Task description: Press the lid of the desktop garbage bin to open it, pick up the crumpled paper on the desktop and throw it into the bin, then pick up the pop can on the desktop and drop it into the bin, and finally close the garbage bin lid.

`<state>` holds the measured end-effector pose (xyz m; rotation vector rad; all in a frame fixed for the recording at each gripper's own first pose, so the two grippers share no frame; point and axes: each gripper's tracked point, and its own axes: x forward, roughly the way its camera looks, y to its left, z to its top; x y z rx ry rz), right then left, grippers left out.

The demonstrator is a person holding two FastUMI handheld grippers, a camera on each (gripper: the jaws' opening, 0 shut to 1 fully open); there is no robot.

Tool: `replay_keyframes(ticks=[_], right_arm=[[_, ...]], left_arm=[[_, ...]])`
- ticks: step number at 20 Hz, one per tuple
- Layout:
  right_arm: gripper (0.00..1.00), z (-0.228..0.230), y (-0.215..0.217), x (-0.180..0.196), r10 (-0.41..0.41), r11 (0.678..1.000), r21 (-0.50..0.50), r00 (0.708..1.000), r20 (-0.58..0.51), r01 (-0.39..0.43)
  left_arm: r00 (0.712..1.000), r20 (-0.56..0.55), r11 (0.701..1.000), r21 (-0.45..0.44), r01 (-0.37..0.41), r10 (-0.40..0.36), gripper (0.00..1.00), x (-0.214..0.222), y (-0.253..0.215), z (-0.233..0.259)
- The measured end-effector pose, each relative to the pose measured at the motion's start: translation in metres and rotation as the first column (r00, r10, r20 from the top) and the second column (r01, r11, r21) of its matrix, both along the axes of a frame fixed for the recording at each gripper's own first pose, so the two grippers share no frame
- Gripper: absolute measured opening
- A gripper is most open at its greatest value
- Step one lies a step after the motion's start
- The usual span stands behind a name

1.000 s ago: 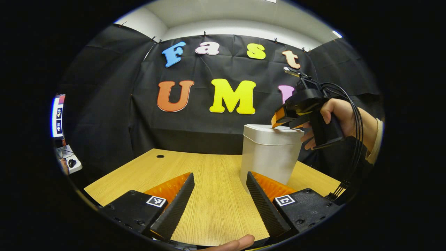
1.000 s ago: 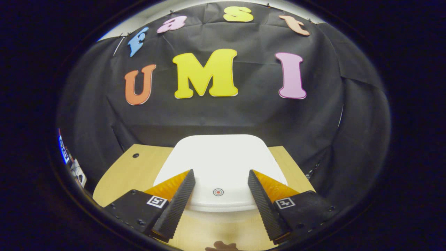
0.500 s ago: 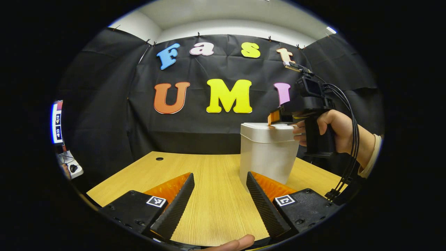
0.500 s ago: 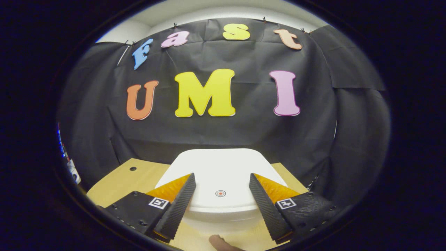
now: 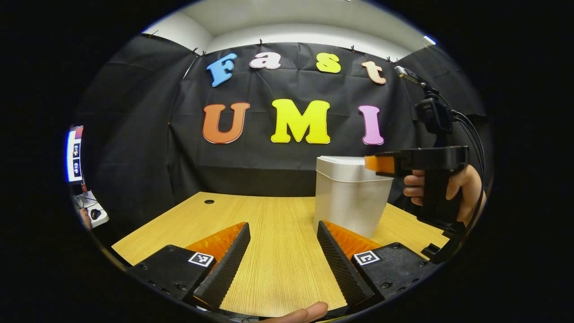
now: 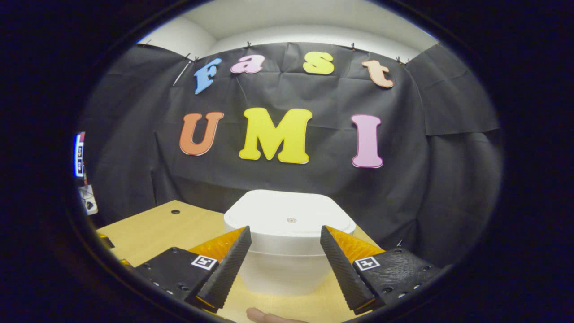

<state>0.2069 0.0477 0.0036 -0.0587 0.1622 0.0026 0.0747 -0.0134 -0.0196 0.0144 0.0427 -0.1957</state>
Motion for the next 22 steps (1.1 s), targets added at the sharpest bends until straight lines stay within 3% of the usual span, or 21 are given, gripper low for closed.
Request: replay_keyframes(ticks=[7,13,16,19,20,22], right_arm=[[0.95,-0.028,-0.039,-0.072,-0.002,1.0,0.016,1.0,0.015,0.002],[0.98,-0.058,-0.063,-0.111,-0.007,0.999,0.038,1.0,-0.009,0.008],[0.95,-0.055,-0.065,-0.126,0.006,1.0,-0.026,0.998,0.059,-0.004],[0.95,-0.064,-0.058,-0.141,0.025,0.996,-0.087,0.998,0.056,-0.02],[0.98,-0.067,-0.053,-0.146,0.039,0.998,-0.059,0.998,0.047,-0.036],[0.92,-0.072,-0.043,-0.148,0.066,0.998,0.018,0.998,0.014,-0.067]], left_arm=[[1.0,0.001,1.0,0.013,-0.018,0.018,0.97,0.002,0.005,-0.003],[0.998,0.054,0.999,0.029,-0.029,0.028,0.97,0.002,0.004,0.008],[0.996,0.07,0.997,0.049,-0.06,0.057,0.97,0.0,0.013,0.012],[0.996,0.07,0.997,0.036,-0.061,0.058,0.97,-0.001,0.012,0.011],[0.996,0.062,0.998,0.032,-0.06,0.058,0.97,0.0,0.01,0.01],[0.997,0.05,0.998,0.031,-0.052,0.05,0.97,0.001,0.007,0.006]])
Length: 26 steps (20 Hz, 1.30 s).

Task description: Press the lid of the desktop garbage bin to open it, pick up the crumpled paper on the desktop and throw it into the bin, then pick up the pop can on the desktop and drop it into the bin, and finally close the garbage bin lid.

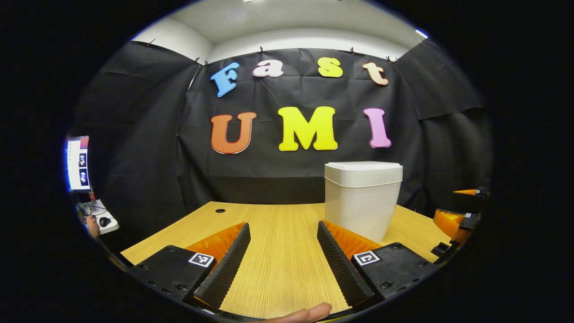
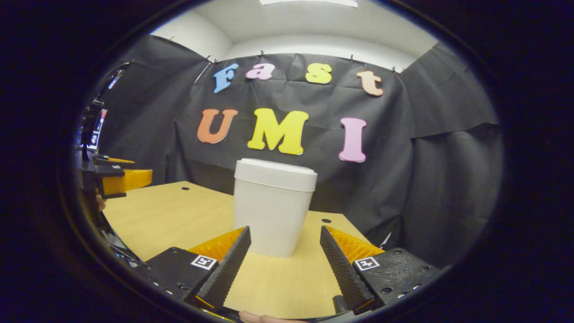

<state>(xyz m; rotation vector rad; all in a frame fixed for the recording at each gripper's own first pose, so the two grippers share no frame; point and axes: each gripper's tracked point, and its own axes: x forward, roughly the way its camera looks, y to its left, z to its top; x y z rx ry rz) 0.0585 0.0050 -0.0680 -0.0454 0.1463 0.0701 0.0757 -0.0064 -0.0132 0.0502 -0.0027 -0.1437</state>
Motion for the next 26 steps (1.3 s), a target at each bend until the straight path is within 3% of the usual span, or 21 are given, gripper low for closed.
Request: replay_keyframes(ticks=[3,12,21,26], right_arm=[[0.98,-0.005,-0.004,0.004,-0.008,0.998,0.061,0.999,-0.039,0.011],[0.95,-0.023,-0.001,0.01,-0.025,0.999,0.033,0.997,-0.07,0.028],[0.95,-0.039,0.004,0.01,-0.022,0.999,0.029,0.994,-0.105,0.025],[0.95,-0.046,0.0,0.012,-0.031,0.999,0.038,0.991,-0.133,0.036]], left_arm=[[1.0,0.024,1.0,0.006,0.018,-0.019,0.97,-0.003,-0.005,0.007],[1.0,0.015,1.0,0.013,-0.004,0.004,0.97,0.001,0.003,0.002],[0.998,0.015,0.998,0.012,0.056,-0.056,0.97,-0.004,-0.014,0.002],[0.999,0.01,0.999,0.023,0.042,-0.042,0.97,-0.002,-0.011,-0.001]])
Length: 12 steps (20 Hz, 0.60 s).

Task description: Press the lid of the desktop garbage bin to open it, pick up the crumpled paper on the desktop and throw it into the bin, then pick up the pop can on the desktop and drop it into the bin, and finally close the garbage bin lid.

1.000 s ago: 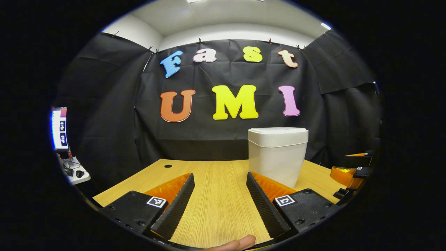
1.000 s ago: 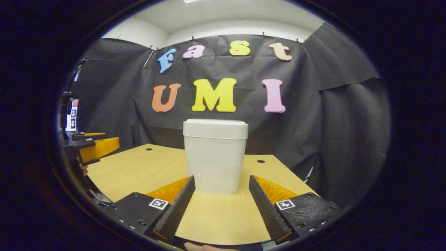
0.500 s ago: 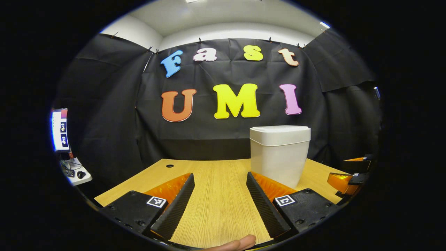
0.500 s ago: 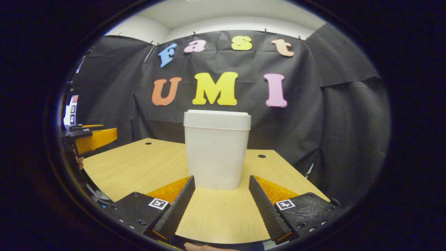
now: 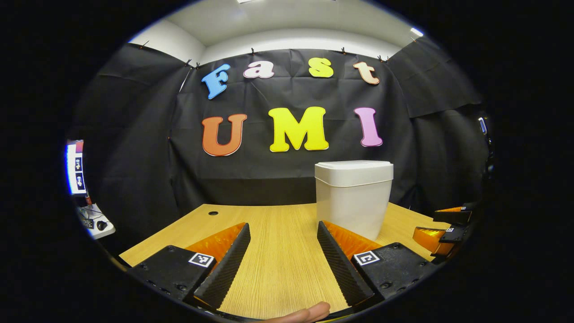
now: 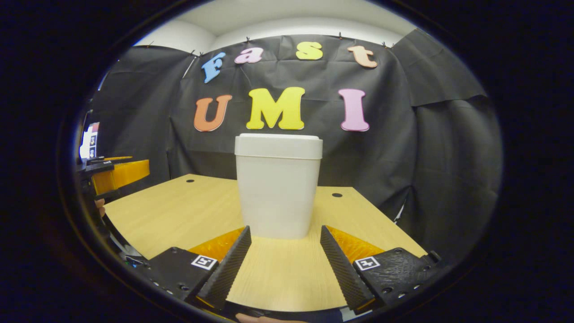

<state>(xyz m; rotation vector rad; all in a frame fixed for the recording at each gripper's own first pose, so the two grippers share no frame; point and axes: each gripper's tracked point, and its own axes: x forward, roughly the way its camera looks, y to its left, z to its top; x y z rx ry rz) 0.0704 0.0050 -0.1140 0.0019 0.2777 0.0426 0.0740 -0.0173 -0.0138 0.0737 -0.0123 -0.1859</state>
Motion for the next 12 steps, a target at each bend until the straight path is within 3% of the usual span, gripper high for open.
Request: replay_keyframes(ticks=[12], right_arm=[[0.98,-0.0064,-0.004,0.0017,-0.018,1.0,-0.006,1.0,-0.02,0.018]], left_arm=[[1.0,-0.007,1.0,0.006,0.005,-0.005,0.97,0.0007,-0.0014,-0.0029]])
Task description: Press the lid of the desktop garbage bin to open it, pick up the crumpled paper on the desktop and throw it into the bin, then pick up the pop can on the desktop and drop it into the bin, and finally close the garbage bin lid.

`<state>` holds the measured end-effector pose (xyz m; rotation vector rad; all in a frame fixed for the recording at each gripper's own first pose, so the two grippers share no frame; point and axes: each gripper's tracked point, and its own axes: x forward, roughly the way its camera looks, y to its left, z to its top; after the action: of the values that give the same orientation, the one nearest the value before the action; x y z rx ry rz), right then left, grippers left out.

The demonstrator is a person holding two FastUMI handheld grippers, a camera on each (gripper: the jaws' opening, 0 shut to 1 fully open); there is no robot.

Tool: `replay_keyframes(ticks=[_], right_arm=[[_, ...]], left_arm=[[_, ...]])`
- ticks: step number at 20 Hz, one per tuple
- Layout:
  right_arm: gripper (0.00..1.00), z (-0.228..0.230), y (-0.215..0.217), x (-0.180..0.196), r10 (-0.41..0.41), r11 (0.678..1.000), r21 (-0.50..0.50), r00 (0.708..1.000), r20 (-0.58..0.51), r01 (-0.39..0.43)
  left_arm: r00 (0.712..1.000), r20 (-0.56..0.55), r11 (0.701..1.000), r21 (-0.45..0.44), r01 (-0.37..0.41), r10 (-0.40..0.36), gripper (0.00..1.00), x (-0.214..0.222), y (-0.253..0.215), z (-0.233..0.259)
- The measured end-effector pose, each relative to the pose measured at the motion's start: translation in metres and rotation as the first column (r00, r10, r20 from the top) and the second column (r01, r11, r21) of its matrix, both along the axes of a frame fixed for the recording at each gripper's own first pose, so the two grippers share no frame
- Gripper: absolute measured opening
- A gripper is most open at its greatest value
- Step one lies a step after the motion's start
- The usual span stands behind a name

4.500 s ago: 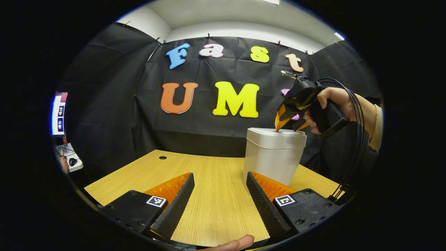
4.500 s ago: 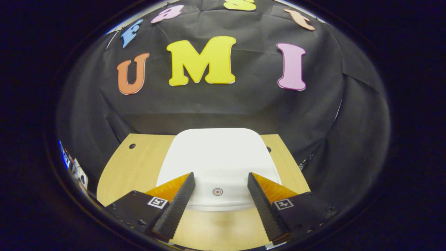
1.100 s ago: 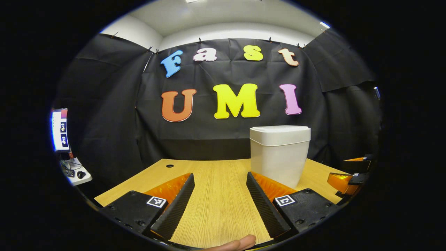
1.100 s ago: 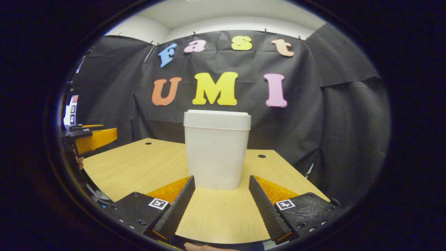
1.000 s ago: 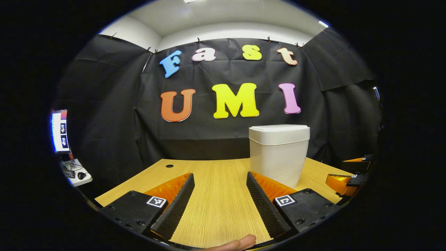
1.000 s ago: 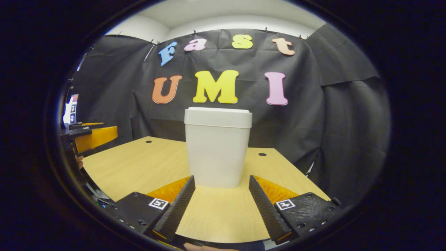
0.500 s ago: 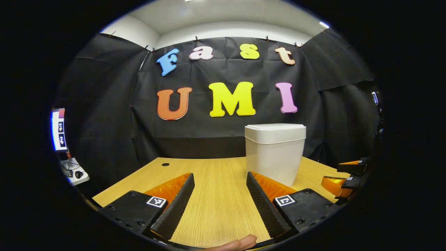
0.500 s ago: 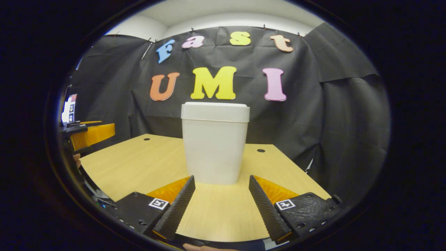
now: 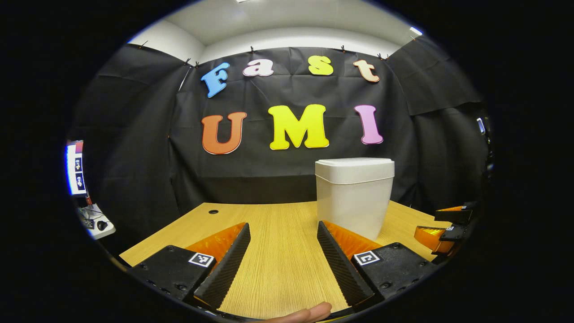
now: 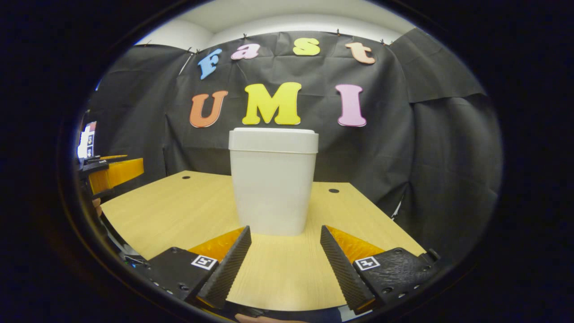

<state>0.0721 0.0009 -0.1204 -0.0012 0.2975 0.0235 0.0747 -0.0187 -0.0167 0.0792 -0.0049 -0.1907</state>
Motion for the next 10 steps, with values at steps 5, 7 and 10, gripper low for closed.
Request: replay_keyframes(ticks=[5,7,10], right_arm=[[0.98,-0.003,0.003,-0.001,0.004,1.0,-0.01,1.0,-0.001,-0.004],[0.98,-0.005,0.003,0.001,0.003,1.0,-0.016,1.0,-0.003,-0.003],[0.95,-0.007,0.0,0.0,-0.003,1.0,-0.009,1.0,-0.006,0.003]], left_arm=[[1.0,-0.008,1.0,0.007,-0.01,0.01,0.97,0.001,0.003,-0.002],[0.999,0.0,0.999,-0.004,-0.038,0.038,0.97,0.002,0.009,0.0],[0.999,-0.001,0.999,-0.009,-0.046,0.046,0.97,0.003,0.011,0.0]])
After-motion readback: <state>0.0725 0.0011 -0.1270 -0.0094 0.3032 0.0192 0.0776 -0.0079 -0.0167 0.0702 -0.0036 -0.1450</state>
